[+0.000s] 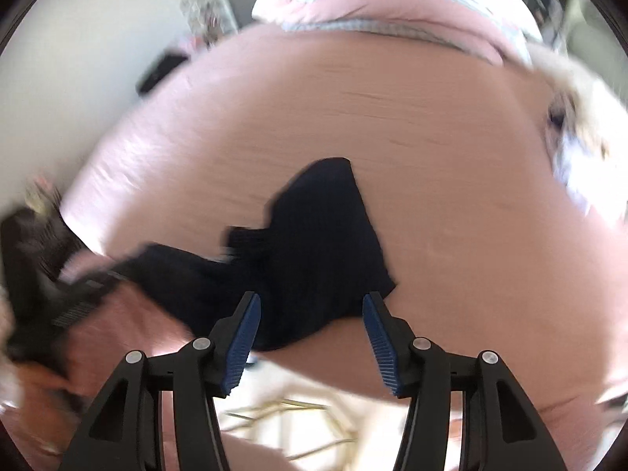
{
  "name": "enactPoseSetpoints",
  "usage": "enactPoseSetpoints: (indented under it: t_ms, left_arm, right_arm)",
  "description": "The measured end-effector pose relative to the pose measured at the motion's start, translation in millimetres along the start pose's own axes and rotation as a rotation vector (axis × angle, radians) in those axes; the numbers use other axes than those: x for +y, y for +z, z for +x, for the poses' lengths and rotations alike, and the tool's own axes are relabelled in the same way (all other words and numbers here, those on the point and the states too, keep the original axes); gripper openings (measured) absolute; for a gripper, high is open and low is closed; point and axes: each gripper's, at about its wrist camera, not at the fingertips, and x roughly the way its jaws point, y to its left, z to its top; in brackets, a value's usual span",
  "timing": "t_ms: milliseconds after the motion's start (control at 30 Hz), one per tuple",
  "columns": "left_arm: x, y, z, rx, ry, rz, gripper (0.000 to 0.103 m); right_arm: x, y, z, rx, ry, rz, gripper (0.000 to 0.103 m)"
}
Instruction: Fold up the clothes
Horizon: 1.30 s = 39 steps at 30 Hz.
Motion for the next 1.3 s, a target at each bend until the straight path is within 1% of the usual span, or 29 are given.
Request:
enactPoseSetpoints:
  t_ms: [67,133,167,200,233,267,300,367,467,533,567,633,700,800,833,900,1000,1033,1067,1100,1133,1200,1233,1267,1300]
  left_arm:
    - [3.0,-0.1,2.4,0.002,-0.01,-0.015,0.009]
    - [3.4,-1.8,4.0,-0.001,-0.021,-0.007,0.009]
    - [3.3,-2.4,4.9,0.002,-0.027,-0.003,0.009]
    - [1.9,-1.9,6.6,0.007,-0.031,-0.002,0.009]
    - [2.9,-1.3,7.9,0.009,-0.033,-0.004,0.009]
    - [2.6,-1.5,6.5,0.011,-0.037,-0.007,0.009]
    - [1.9,-1.8,4.8,0.012,-0.042,-0.011,0.009]
    - [4.7,-0.4,3.6,0.01,-0.047,-0.03,0.009]
    - [4.1,1.1,5.4,0.003,-0.054,-0.041,0.009]
    - [6.4,1.4,10.1,0.014,-0.053,-0.048,0.009]
    - [7.8,1.4,12.5,0.02,-0.055,-0.053,0.009]
    - [9.5,0.2,14.1,0.028,-0.05,-0.058,0.009]
    - [10.2,-1.0,17.5,0.036,-0.025,-0.053,0.009]
    - [12.0,-4.8,26.7,0.071,-0.005,-0.051,0.009]
    - [12.7,-5.4,29.6,0.082,-0.002,-0.056,0.009]
    - [13.0,-6.2,35.0,0.102,0.002,-0.06,0.009]
    - [9.4,-7.6,41.6,0.123,0.004,-0.044,0.009]
    - [7.1,-8.6,44.2,0.135,-0.008,-0.041,0.009]
    - [4.7,-9.5,46.8,0.147,-0.023,-0.039,0.009]
    - [3.6,-9.6,49.1,0.156,-0.044,-0.039,0.009]
    - [2.3,-9.1,48.5,0.158,-0.051,-0.037,0.009]
    - [1.3,-5.9,47.5,0.154,-0.031,-0.035,0.009]
    - [2.0,-3.7,46.6,0.149,-0.025,-0.04,0.01]
    - [3.7,0.3,45.7,0.147,-0.041,-0.052,0.011]
    - [5.6,4.6,44.8,0.147,-0.061,-0.066,0.014]
  right_arm:
    - [0.4,6.2,12.1,0.001,0.03,-0.066,0.054]
    - [35.5,31.2,37.6,0.008,-0.002,-0.165,0.054]
    - [33.4,33.8,45.5,0.015,-0.028,-0.194,0.054]
    - [38.4,46.0,61.4,0.037,-0.052,-0.225,0.054]
    - [41.3,58.8,74.6,0.056,-0.053,-0.245,0.054]
    - [47.3,64.1,88.9,0.083,-0.048,-0.263,0.054]
    - [54.1,72.0,105.4,0.124,-0.043,-0.275,0.054]
    - [72.0,44.1,108.9,0.171,-0.044,-0.291,0.054]
    - [95.5,35.6,111.6,0.201,-0.023,-0.353,0.054]
    - [108.4,31.5,120.6,0.216,-0.073,-0.393,0.053]
    - [110.7,28.9,130.4,0.216,-0.113,-0.408,0.052]
    - [113.4,29.5,147.0,0.2,-0.192,-0.416,0.016]
    - [123.2,36.5,157.3,0.154,-0.253,-0.381,0.016]
    - [116.1,47.2,142.8,0.093,-0.249,-0.29,0.016]
    - [102.2,46.4,124.3,0.066,-0.265,-0.27,0.016]
    - [89.6,55.4,100.9,-0.005,-0.312,-0.216,0.016]
    - [67.3,60.1,63.3,-0.092,-0.325,-0.099,0.016]
    - [55.6,52.9,53.4,-0.108,-0.316,-0.056,0.016]
    - [38.5,33.0,29.7,-0.116,-0.29,-0.008,0.016]
    - [29.7,24.7,19.1,-0.114,-0.241,0.042,0.016]
    - [18.9,6.7,8.1,-0.106,-0.204,0.064,0.016]
    - [8.6,-17.2,-9.8,-0.074,-0.191,0.079,0.016]
    - [6.1,-23.0,-12.2,-0.064,-0.198,0.078,0.016]
    - [6.6,-28.4,-12.6,-0.059,-0.21,0.08,0.016]
    - [3.3,-36.4,-21.1,-0.056,-0.22,0.084,0.016]
